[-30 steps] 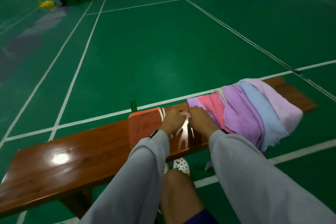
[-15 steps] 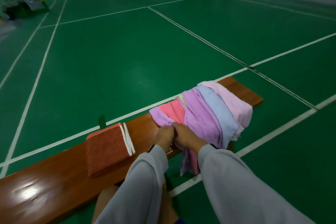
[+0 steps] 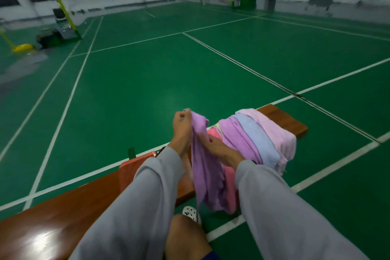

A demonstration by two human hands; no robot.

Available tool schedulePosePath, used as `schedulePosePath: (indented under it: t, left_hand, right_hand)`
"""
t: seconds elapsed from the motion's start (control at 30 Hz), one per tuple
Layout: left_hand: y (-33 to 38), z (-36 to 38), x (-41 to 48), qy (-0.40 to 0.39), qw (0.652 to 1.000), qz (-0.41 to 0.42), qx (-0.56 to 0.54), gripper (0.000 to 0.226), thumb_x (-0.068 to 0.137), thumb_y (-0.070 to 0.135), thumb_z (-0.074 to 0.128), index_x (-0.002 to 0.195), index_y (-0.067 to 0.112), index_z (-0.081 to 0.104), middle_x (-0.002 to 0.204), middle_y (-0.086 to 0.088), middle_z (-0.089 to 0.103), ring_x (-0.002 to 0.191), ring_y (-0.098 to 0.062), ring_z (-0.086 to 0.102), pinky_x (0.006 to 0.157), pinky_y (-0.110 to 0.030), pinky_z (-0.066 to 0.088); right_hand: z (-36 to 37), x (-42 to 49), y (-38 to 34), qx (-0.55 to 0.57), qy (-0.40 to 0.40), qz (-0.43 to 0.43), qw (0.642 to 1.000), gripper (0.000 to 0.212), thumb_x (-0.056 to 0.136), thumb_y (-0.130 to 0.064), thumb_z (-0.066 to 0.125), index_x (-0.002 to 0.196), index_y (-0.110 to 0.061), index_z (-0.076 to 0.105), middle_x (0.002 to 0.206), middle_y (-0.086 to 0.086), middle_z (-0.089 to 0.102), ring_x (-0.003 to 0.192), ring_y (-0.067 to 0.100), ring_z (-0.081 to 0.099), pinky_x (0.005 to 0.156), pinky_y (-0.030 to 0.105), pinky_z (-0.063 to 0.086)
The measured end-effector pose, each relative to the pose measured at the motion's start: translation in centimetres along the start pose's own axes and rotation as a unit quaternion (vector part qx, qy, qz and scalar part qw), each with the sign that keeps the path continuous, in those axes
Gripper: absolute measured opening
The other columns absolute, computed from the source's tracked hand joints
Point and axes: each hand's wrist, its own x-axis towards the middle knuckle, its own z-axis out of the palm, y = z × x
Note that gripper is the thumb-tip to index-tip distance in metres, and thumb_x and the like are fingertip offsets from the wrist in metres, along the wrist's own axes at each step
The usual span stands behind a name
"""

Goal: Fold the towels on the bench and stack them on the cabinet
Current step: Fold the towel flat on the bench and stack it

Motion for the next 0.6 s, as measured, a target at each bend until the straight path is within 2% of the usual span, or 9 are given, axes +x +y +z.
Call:
schedulePosePath:
  t: [0.1,0.17,0.23,0.27,0.33,0.4,0.5,0.53,0.6]
  left_hand:
    - [3.3,0.1,-1.5,-0.048,0.998,0.005,-0.041,0.029,0.105,0.033,0.057,0.097,0.005,0.061,0.089,-0.007,0.064,0.083,-0.020,0.060,0.080,-0.037,0.057]
    - [5.4,0.1,-2.4,-0.085,0.993,-0.015,-0.075,0.034,0.102,0.040,0.059,0.098,0.006,0.062,0.096,-0.011,0.064,0.091,-0.029,0.063,0.093,-0.055,0.057]
    - [7.3,-0.1,-3.4,-0.116,0.987,-0.027,-0.106,0.033,0.104,0.038,0.055,0.104,0.005,0.060,0.097,-0.013,0.061,0.087,-0.033,0.064,0.091,-0.065,0.055]
    - [8.2,-0.3,-3.8,-0.124,0.985,-0.023,-0.118,0.030,0.106,0.036,0.053,0.104,0.007,0.059,0.094,-0.012,0.060,0.083,-0.030,0.063,0.091,-0.062,0.056]
    - [9.6,-1.1,-4.0,-0.121,0.983,-0.010,-0.139,0.028,0.107,0.035,0.051,0.099,0.009,0.060,0.087,-0.005,0.057,0.078,-0.019,0.059,0.084,-0.046,0.059]
    - [10.2,-2.4,-3.6,-0.117,0.981,0.004,-0.157,0.032,0.106,0.040,0.050,0.106,0.010,0.061,0.093,-0.004,0.061,0.082,-0.017,0.063,0.079,-0.039,0.058]
    - [8.8,-4.9,-2.8,-0.148,0.980,0.002,-0.131,0.065,0.092,0.062,0.063,0.139,0.019,0.050,0.134,-0.013,0.061,0.118,-0.031,0.066,0.100,-0.055,0.054]
    - [7.9,-5.8,-2.9,-0.163,0.981,-0.009,-0.107,0.075,0.085,0.060,0.073,0.146,0.027,0.043,0.143,-0.012,0.056,0.123,-0.034,0.064,0.103,-0.058,0.051]
    - [6.1,-7.5,-3.1,-0.188,0.978,-0.025,-0.084,0.091,0.082,0.044,0.084,0.155,0.040,0.029,0.151,-0.008,0.047,0.122,-0.035,0.064,0.101,-0.058,0.053]
  right_hand:
    - [0.1,1.9,0.2,0.143,0.026,0.087,0.985,0.102,0.066,-0.096,0.056,0.142,-0.029,0.055,0.138,0.003,0.063,0.131,0.031,0.058,0.110,0.057,0.045]
    - [0.4,1.1,-0.5,0.106,0.035,0.110,0.988,0.088,0.079,-0.089,0.047,0.136,-0.023,0.057,0.136,0.007,0.063,0.127,0.034,0.059,0.106,0.054,0.048]
    - [1.0,-0.5,-1.4,0.033,0.023,0.135,0.990,0.068,0.093,-0.077,0.041,0.121,-0.019,0.062,0.128,0.007,0.066,0.117,0.032,0.061,0.102,0.050,0.049]
    - [1.2,-0.7,-1.5,0.026,0.012,0.143,0.989,0.061,0.097,-0.072,0.041,0.116,-0.019,0.063,0.124,0.007,0.067,0.113,0.030,0.062,0.101,0.049,0.049]
    - [1.5,-1.4,-2.2,0.056,-0.018,0.136,0.989,0.048,0.103,-0.057,0.047,0.112,-0.014,0.066,0.117,0.008,0.069,0.107,0.027,0.064,0.098,0.046,0.050]
    - [2.2,-1.8,-3.1,0.089,-0.065,0.117,0.987,0.036,0.101,-0.045,0.057,0.112,-0.012,0.067,0.113,0.008,0.069,0.105,0.026,0.064,0.106,0.047,0.050]
    - [3.8,-2.4,-5.9,0.169,-0.083,0.023,0.982,0.037,0.088,-0.045,0.074,0.105,-0.011,0.073,0.103,0.007,0.072,0.106,0.027,0.063,0.101,0.043,0.053]
    - [4.2,-2.3,-7.1,0.188,-0.066,-0.005,0.980,0.042,0.088,-0.050,0.074,0.107,-0.012,0.075,0.104,0.006,0.074,0.107,0.026,0.064,0.096,0.039,0.055]
    - [4.8,-2.0,-9.3,0.219,-0.047,-0.014,0.975,0.060,0.090,-0.063,0.066,0.120,-0.012,0.074,0.121,0.014,0.072,0.116,0.030,0.065,0.101,0.043,0.055]
